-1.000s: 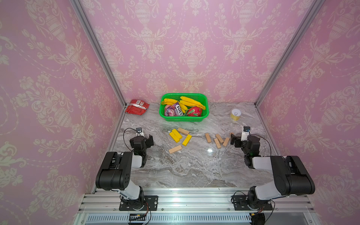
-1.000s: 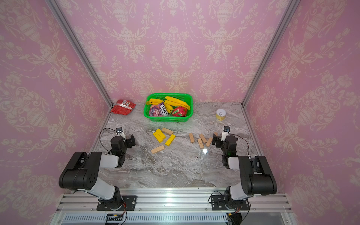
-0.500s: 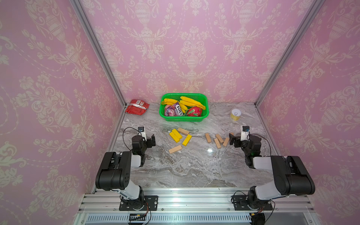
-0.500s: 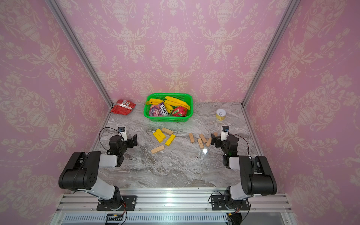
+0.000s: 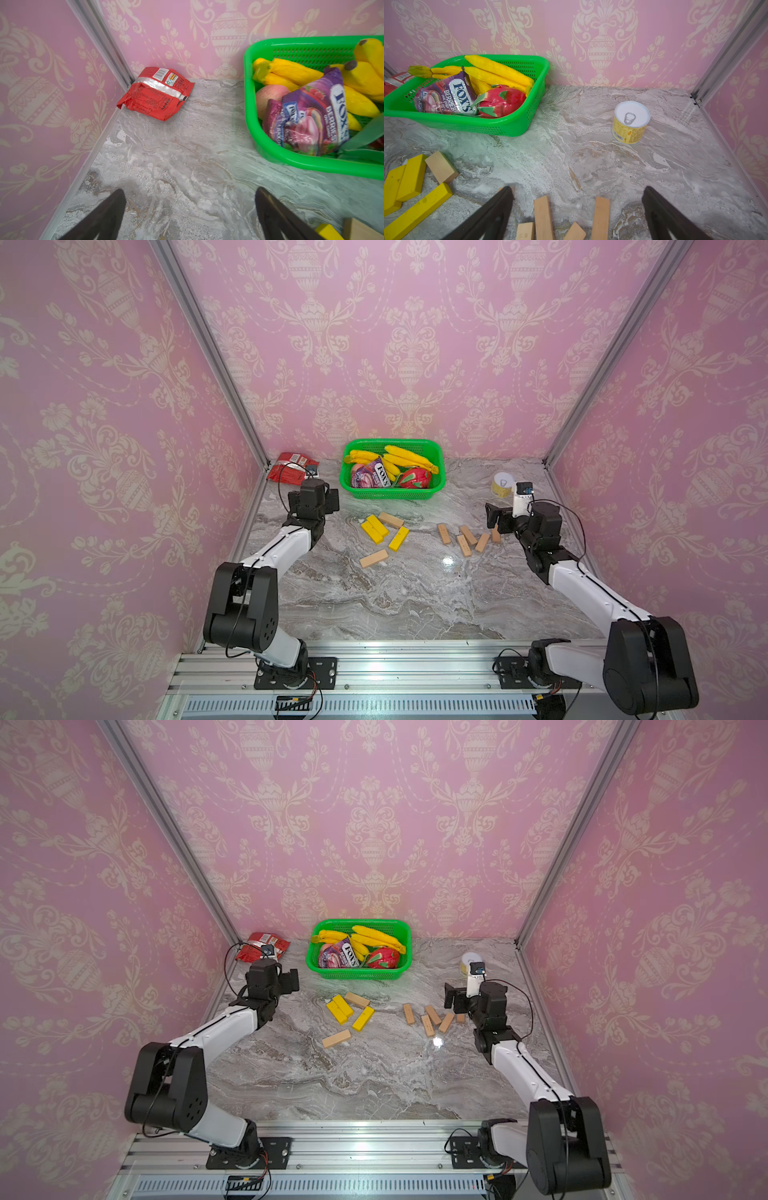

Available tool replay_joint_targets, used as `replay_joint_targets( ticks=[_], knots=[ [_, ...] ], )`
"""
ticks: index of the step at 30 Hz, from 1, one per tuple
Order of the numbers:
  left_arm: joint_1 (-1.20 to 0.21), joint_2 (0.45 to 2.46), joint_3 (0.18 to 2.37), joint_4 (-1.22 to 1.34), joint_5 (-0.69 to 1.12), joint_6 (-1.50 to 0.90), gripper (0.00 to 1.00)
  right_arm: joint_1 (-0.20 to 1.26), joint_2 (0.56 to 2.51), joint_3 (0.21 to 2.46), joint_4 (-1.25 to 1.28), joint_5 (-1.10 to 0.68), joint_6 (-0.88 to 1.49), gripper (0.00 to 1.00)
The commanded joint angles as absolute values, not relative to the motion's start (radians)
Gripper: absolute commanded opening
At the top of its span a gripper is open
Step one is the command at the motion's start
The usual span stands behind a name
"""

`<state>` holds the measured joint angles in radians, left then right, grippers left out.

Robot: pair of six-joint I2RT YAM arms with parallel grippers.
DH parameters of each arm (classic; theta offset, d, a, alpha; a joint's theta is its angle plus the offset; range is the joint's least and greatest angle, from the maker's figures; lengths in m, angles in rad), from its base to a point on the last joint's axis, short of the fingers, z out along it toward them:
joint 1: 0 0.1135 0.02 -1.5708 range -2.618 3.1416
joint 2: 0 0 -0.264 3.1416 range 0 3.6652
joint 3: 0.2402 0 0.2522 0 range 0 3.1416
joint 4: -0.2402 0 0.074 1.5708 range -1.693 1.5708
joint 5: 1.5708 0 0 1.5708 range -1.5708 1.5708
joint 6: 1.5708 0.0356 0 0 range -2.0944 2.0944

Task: Assemble the letter k with building blocks
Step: Pick up the building block from the center of the board.

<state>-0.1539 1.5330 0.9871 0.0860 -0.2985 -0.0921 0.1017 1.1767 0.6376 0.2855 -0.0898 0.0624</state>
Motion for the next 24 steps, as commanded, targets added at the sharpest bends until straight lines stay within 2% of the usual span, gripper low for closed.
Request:
replay_joint_targets(
  ticks=[1, 5, 13, 18, 21, 24],
  knots=[
    [-0.179, 1.505, 1.074, -0.253, -0.221, -0.168, 0.99, 0.105, 1.128, 0.653, 0.096, -0.177, 0.224, 1.0],
    [-0.187, 1.434, 1.086, -0.344, -0.046, -0.244, 0.99, 0.132, 1.119, 0.667, 0.019, -0.306, 0.304, 1.0],
    [-0.192, 1.316, 1.065, -0.524, 0.29, -0.19, 0.99, 0.35, 1.112, 0.667, 0.041, -0.171, 0.402, 1.0],
    [-0.193, 1.34, 1.082, -0.658, 0.454, -0.112, 0.97, 0.445, 1.17, 0.659, 0.137, -0.156, 0.489, 1.0],
    [-0.208, 1.374, 1.092, -0.738, 0.5, -0.08, 0.92, 0.495, 1.221, 0.688, 0.124, -0.146, 0.511, 0.98],
    [-0.247, 1.378, 1.092, -0.78, 0.446, -0.04, 0.9, 0.549, 1.288, 0.75, 0.024, -0.104, 0.54, 0.97]
  ],
)
